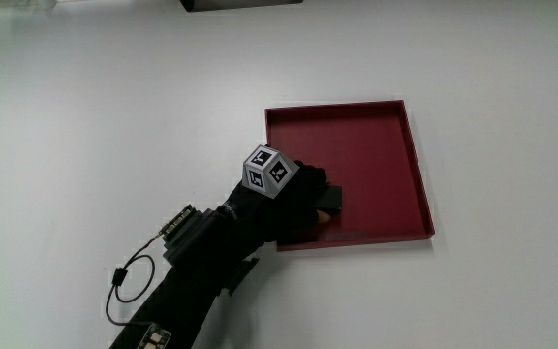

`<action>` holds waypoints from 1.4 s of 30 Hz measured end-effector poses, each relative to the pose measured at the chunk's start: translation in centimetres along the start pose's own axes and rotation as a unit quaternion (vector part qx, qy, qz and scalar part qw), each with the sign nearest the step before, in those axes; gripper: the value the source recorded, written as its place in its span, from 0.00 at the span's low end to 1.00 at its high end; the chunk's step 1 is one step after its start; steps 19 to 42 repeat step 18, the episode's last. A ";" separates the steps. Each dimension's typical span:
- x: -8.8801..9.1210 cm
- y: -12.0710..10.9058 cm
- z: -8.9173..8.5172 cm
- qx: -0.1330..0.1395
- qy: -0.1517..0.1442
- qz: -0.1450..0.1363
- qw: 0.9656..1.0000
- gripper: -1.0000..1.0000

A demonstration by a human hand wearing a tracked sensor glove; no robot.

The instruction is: Pick charger from plate

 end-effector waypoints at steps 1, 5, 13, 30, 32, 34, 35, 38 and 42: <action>0.0 -0.1 0.2 0.002 -0.003 -0.003 1.000 1.00; 1.0 -0.8 1.9 0.011 0.004 -0.017 1.000 1.00; 2.8 -4.2 5.7 0.024 0.010 -0.059 0.998 1.00; 2.4 -6.3 5.9 0.020 -0.020 -0.068 0.997 1.00; 2.4 -6.3 5.9 0.020 -0.020 -0.068 0.997 1.00; 2.4 -6.3 5.9 0.020 -0.020 -0.068 0.997 1.00; 2.4 -6.3 5.9 0.020 -0.020 -0.068 0.997 1.00; 2.4 -6.3 5.9 0.020 -0.020 -0.068 0.997 1.00; 2.4 -6.3 5.9 0.020 -0.020 -0.068 0.997 1.00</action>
